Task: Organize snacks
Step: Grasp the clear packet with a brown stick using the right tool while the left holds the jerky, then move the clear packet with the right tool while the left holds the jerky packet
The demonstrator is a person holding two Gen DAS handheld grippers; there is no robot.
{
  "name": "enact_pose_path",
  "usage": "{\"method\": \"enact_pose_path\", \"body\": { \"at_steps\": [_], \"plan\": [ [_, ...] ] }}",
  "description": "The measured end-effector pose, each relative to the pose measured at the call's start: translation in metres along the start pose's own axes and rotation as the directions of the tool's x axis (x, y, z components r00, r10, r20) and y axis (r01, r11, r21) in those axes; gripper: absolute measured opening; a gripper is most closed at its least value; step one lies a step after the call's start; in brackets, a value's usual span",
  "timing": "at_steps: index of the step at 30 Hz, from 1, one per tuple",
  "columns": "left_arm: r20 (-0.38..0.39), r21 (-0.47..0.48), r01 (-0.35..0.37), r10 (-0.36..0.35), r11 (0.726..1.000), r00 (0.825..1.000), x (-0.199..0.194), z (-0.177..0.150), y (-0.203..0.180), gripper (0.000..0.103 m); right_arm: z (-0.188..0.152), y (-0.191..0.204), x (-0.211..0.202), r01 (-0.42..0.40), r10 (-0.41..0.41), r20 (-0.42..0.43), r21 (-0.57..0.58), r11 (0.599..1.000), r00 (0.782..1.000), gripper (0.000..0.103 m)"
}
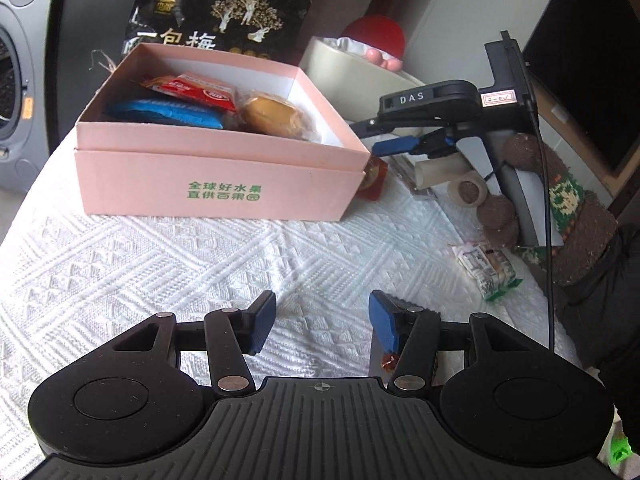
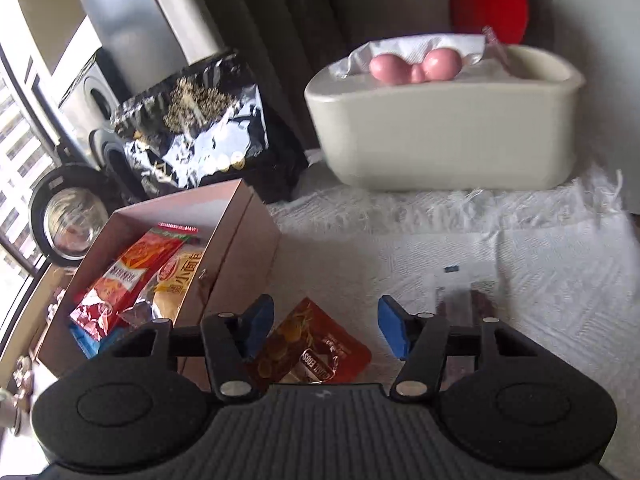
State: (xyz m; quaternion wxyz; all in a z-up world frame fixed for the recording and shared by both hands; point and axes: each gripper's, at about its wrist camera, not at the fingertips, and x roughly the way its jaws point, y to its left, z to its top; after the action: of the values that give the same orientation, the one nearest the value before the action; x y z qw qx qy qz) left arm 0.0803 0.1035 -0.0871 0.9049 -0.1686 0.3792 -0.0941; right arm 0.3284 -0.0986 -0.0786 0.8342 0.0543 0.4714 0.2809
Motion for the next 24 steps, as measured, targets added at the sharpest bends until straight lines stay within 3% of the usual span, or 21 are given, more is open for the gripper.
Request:
{"method": "enact_pose_path", "body": {
  "at_steps": [1, 2, 6, 8, 10, 12, 13, 14, 16, 20, 21, 22, 24],
  "plan": [
    [-0.001, -0.004, 0.002, -0.002, 1.000, 1.000, 0.001, 0.000, 0.001, 0.057, -0.003, 0.000, -0.001, -0.005, 0.005, -0.022, -0.009, 1.000, 1.000, 0.031],
    [-0.001, -0.004, 0.003, -0.003, 1.000, 1.000, 0.001, 0.000, 0.001, 0.057, -0.009, 0.000, -0.006, -0.003, 0.002, -0.030, -0.024, 1.000, 1.000, 0.027],
    [-0.008, 0.009, 0.016, -0.016, 1.000, 1.000, 0.003, 0.001, -0.003, 0.057, -0.040, -0.011, -0.039, -0.102, 0.102, -0.092, 0.003, 0.995, 0.990, 0.012],
    [-0.011, 0.031, 0.033, -0.032, 0.999, 0.999, 0.004, 0.002, -0.009, 0.057, -0.054, -0.013, -0.053, -0.128, 0.127, -0.125, -0.006, 0.992, 0.984, 0.010],
    [-0.020, 0.065, 0.053, -0.052, 0.996, 0.998, 0.008, 0.002, -0.018, 0.057, -0.063, -0.011, -0.072, -0.049, 0.044, -0.073, -0.068, 0.996, 0.996, 0.011],
    [-0.035, 0.097, 0.070, -0.067, 0.993, 0.997, 0.013, 0.001, -0.028, 0.057, -0.062, -0.011, -0.082, 0.089, -0.084, 0.049, -0.116, 0.989, 0.995, 0.012],
    [-0.044, 0.113, 0.075, -0.070, 0.991, 0.997, 0.016, -0.001, -0.033, 0.057, -0.058, -0.013, -0.081, 0.151, -0.140, 0.094, -0.112, 0.982, 0.986, 0.019],
    [-0.053, 0.130, 0.078, -0.071, 0.989, 0.996, 0.018, -0.002, -0.038, 0.057, -0.053, -0.016, -0.078, 0.187, -0.175, 0.120, -0.094, 0.978, 0.977, 0.039],
    [-0.061, 0.173, 0.075, -0.066, 0.982, 0.996, 0.018, -0.004, -0.047, 0.057, -0.039, -0.029, -0.063, 0.219, -0.212, 0.146, -0.028, 0.975, 0.966, 0.068],
    [-0.067, 0.253, 0.053, -0.037, 0.966, 0.997, 0.014, -0.011, -0.059, 0.057, -0.023, -0.045, -0.019, 0.267, -0.265, 0.078, -0.009, 0.964, 0.961, 0.068],
    [-0.070, 0.263, 0.051, -0.034, 0.964, 0.997, 0.014, -0.013, -0.060, 0.057, -0.025, -0.044, -0.014, 0.288, -0.283, 0.098, -0.033, 0.957, 0.954, 0.069],
    [-0.074, 0.268, 0.049, -0.030, 0.962, 0.997, 0.013, -0.014, -0.059, 0.057, -0.026, -0.039, -0.013, 0.311, -0.304, 0.094, -0.065, 0.948, 0.948, 0.061],
    [-0.079, 0.266, 0.044, -0.024, 0.963, 0.997, 0.013, -0.015, -0.056, 0.057, -0.031, -0.030, -0.020, 0.320, -0.312, 0.075, -0.121, 0.940, 0.947, 0.035]
  ]
}}
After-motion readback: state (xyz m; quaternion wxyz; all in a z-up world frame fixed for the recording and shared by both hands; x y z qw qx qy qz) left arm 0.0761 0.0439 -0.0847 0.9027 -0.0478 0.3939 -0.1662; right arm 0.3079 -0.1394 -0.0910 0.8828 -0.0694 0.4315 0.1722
